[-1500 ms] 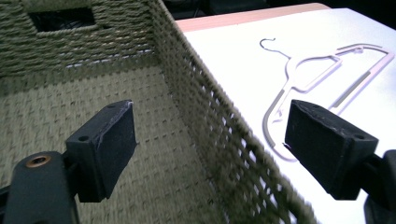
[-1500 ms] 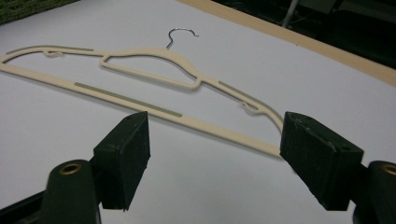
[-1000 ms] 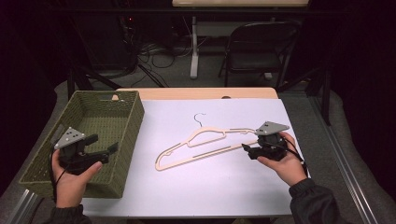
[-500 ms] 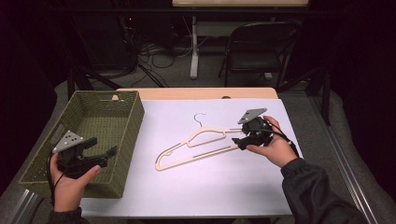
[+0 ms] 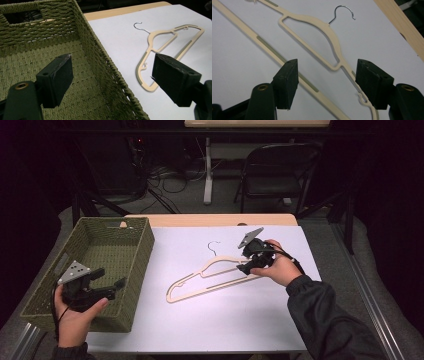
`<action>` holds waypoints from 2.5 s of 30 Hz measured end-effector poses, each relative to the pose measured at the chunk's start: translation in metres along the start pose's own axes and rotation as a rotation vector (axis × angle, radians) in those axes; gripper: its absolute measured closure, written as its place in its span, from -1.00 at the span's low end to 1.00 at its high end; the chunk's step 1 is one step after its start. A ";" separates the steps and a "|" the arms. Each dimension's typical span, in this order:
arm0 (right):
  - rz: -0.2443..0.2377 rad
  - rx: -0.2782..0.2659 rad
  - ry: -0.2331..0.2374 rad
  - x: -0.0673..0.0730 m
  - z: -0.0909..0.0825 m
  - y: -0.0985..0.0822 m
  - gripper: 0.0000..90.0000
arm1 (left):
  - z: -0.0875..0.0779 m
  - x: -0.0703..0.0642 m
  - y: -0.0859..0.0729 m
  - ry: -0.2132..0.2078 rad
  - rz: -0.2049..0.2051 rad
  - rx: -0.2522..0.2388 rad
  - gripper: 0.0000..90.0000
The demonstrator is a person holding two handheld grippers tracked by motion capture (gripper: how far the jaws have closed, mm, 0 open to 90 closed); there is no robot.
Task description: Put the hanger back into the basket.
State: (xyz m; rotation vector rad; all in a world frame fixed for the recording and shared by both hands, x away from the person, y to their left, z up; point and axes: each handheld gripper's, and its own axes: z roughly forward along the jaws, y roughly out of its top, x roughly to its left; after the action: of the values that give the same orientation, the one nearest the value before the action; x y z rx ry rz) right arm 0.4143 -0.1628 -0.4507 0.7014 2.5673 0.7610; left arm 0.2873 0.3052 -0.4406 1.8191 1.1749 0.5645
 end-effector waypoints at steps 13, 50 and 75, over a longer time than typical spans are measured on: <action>-0.066 0.073 0.042 0.004 0.028 0.023 -0.10 | -0.001 0.001 -0.001 0.001 -0.001 0.002 -0.61; -0.035 0.303 0.207 -0.005 0.113 0.026 0.06 | -0.007 0.004 -0.011 0.031 -0.019 0.014 -0.60; -0.091 0.387 0.222 0.003 0.119 0.030 0.42 | -0.012 0.006 -0.014 0.046 -0.030 0.013 -0.59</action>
State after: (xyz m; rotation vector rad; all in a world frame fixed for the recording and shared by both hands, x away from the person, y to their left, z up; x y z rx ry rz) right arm 0.4793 -0.0914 -0.5271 0.6334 2.9672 0.3283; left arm 0.2741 0.3177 -0.4467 1.8050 1.2375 0.5850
